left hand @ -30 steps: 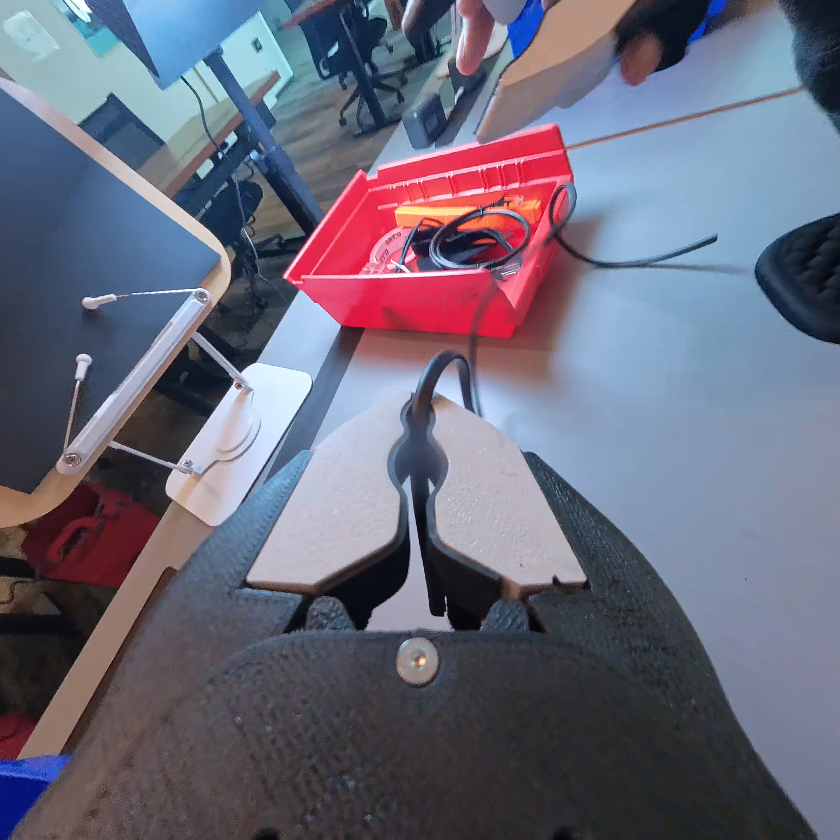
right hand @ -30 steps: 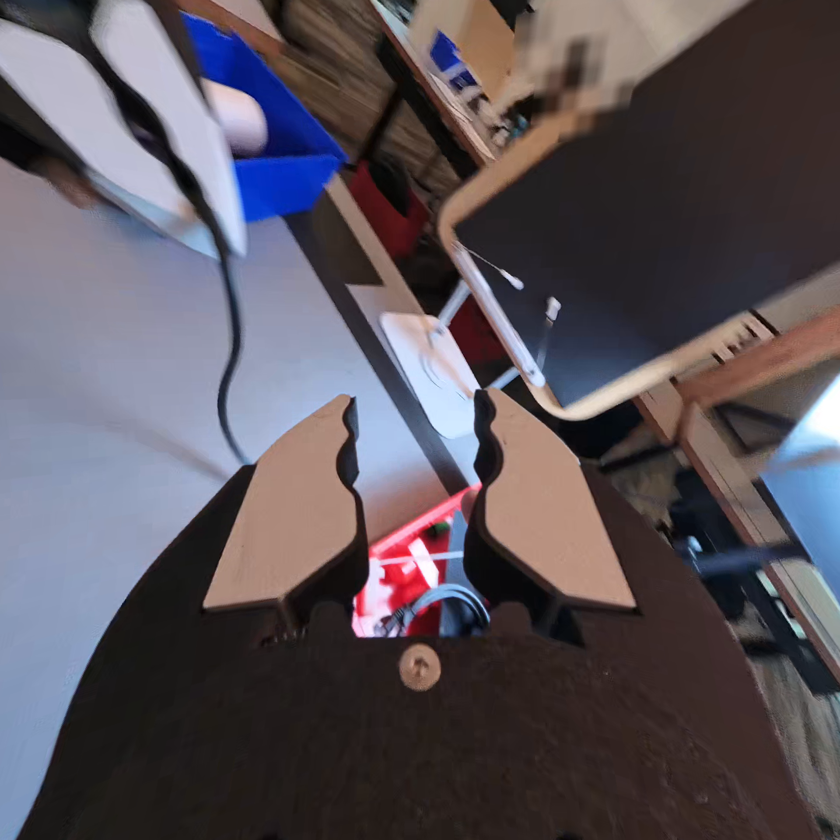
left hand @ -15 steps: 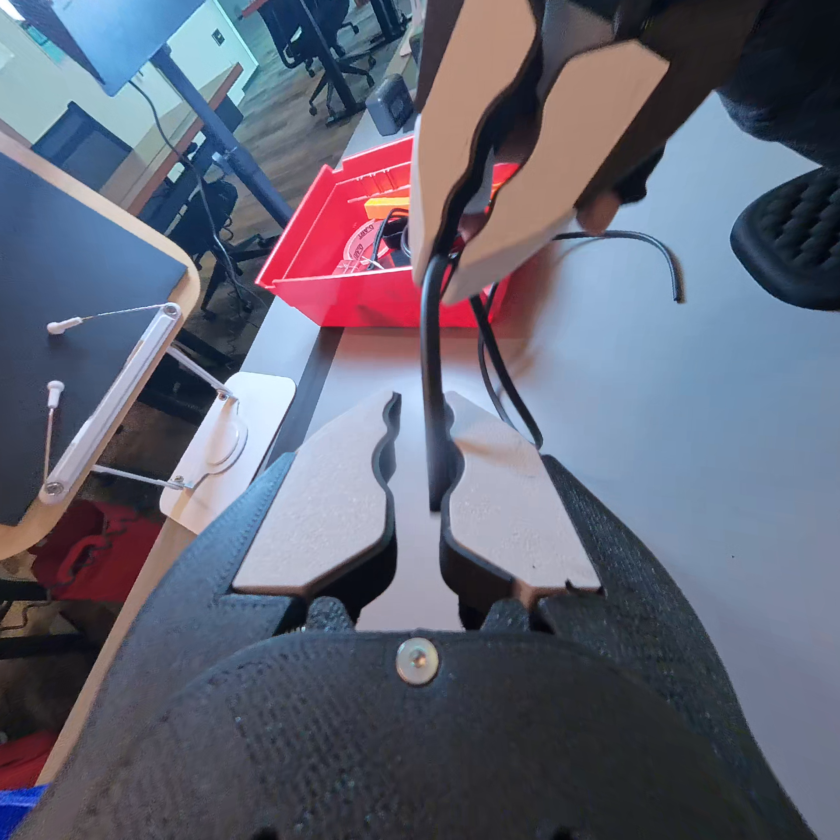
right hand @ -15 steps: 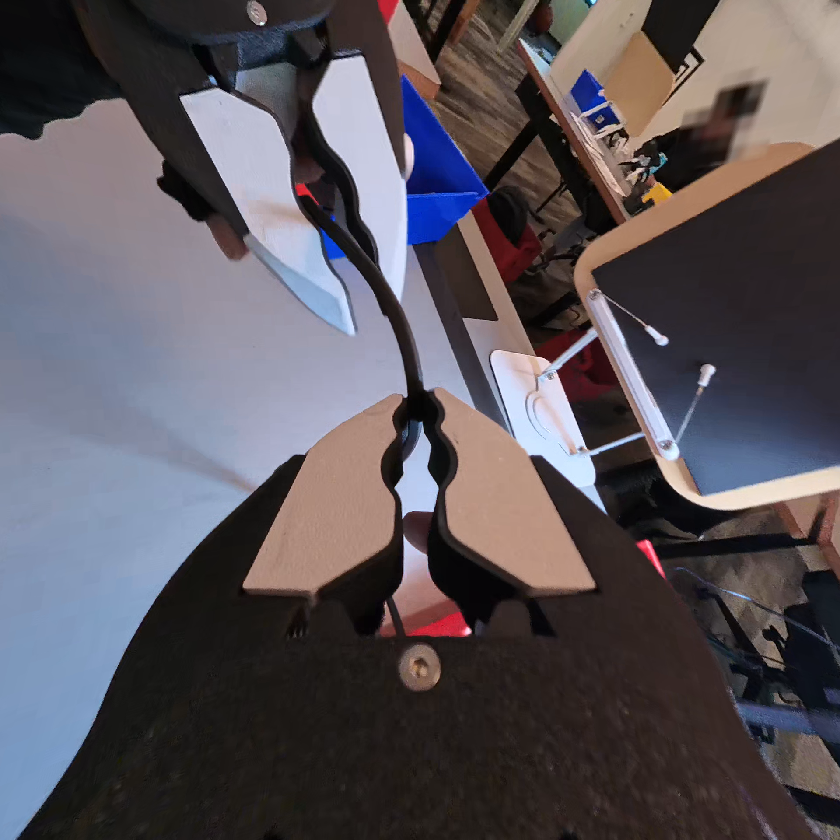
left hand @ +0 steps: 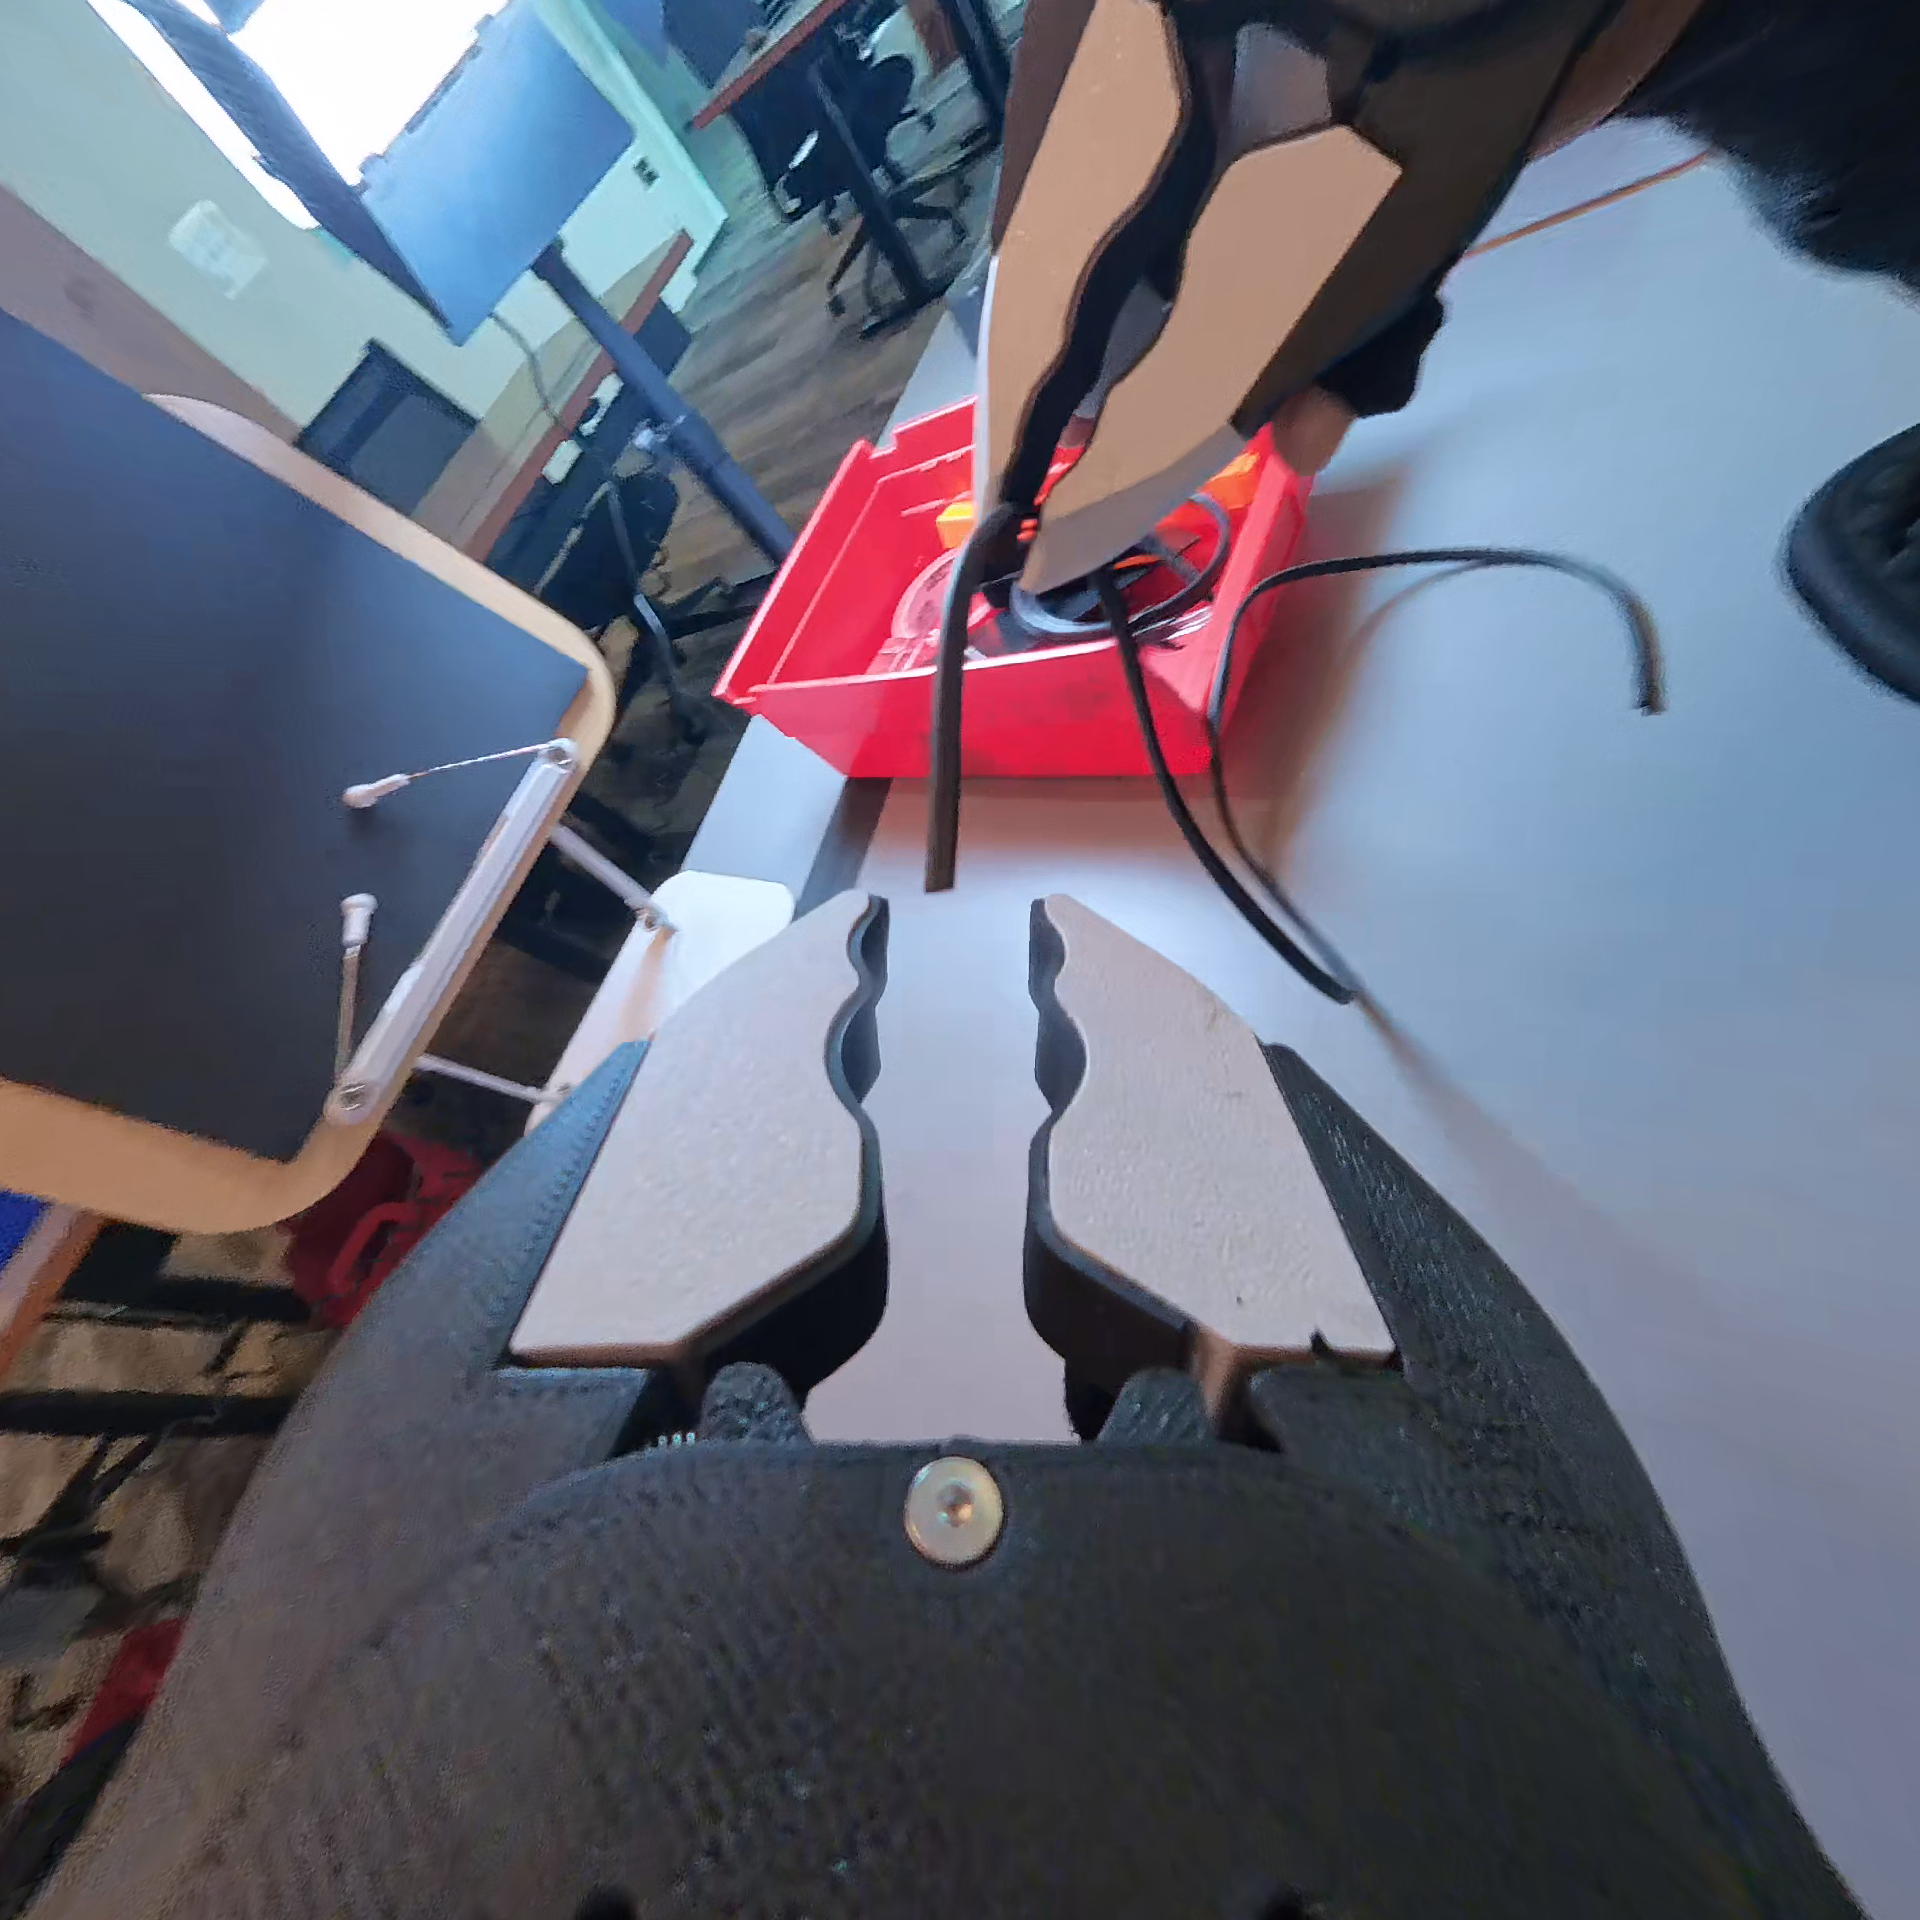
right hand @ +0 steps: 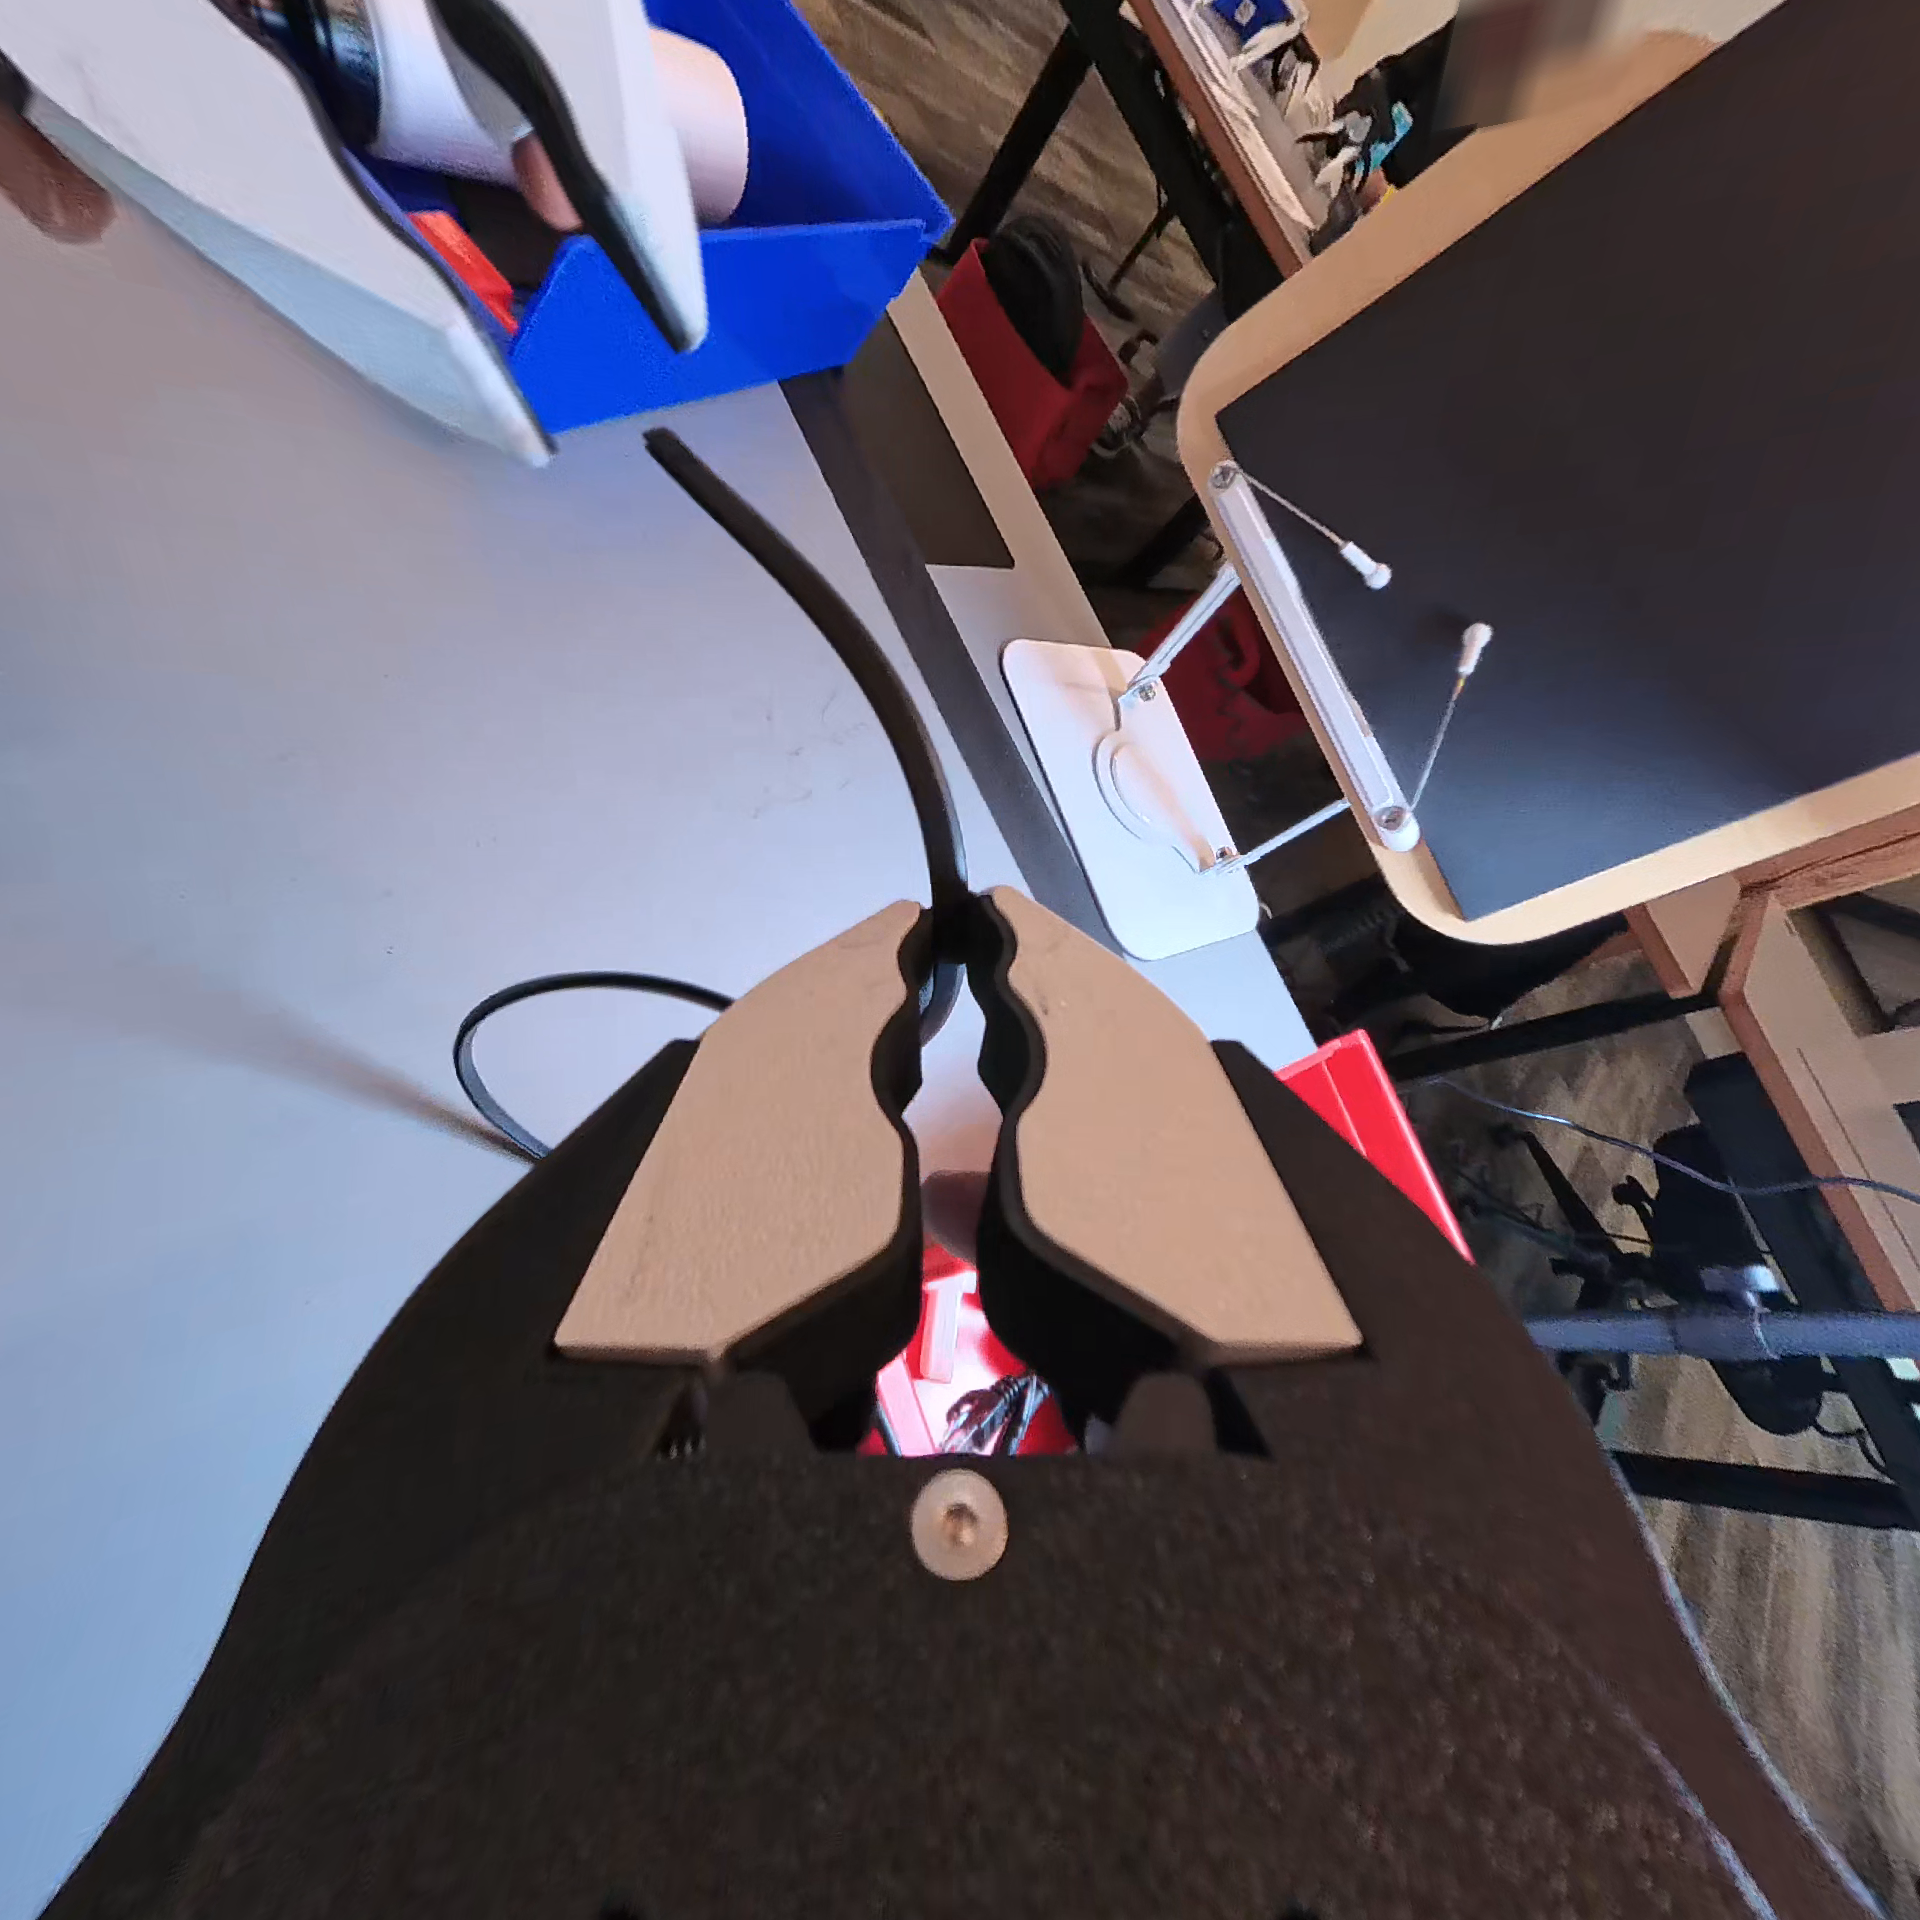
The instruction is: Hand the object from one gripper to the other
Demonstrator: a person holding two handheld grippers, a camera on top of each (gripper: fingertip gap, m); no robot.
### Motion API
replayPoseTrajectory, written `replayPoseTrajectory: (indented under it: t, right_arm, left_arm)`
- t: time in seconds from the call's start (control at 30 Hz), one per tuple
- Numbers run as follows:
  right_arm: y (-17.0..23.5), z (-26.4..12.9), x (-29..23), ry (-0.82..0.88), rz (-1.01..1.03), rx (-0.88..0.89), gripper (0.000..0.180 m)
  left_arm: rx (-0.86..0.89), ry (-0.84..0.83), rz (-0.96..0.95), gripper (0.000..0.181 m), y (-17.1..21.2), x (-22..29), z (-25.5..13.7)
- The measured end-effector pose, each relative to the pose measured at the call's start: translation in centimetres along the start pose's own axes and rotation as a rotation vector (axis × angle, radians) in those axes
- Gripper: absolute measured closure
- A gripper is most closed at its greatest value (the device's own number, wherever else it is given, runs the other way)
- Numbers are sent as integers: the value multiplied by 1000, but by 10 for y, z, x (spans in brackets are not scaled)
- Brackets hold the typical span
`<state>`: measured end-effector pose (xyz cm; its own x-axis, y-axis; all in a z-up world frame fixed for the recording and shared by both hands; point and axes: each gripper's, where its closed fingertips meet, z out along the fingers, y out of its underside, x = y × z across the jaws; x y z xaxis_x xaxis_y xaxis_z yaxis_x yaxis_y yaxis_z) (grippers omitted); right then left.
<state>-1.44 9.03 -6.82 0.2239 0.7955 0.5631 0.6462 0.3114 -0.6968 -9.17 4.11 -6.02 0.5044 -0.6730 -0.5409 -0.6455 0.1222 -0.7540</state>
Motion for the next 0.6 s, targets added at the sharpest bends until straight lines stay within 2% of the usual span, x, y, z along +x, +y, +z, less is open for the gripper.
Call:
replayPoseTrajectory:
  t: [0.03, 0.33, 0.47, 0.57, 0.6]
  right_arm:
    - [1, 2, -2, -3, 0, -11, 174]
    - [4, 9, -12, -30, 35, -68, 174]
    - [7, 10, -13, -36, 38, -90, 174]
    - [3, 11, -11, -27, 45, -57, 173]
    - [-2, 10, -10, -21, 46, -27, 167]
  left_arm:
    - [-26, -28, 24, 155, 3, -2, 2]
    - [-128, -72, 78, 163, 24, 0, 23]
    - [-108, -70, 71, 176, 22, 0, 23]
    - [-92, -43, 46, 176, 20, 1, 21]
    - [-85, -26, 33, 176, 20, 2, 20]
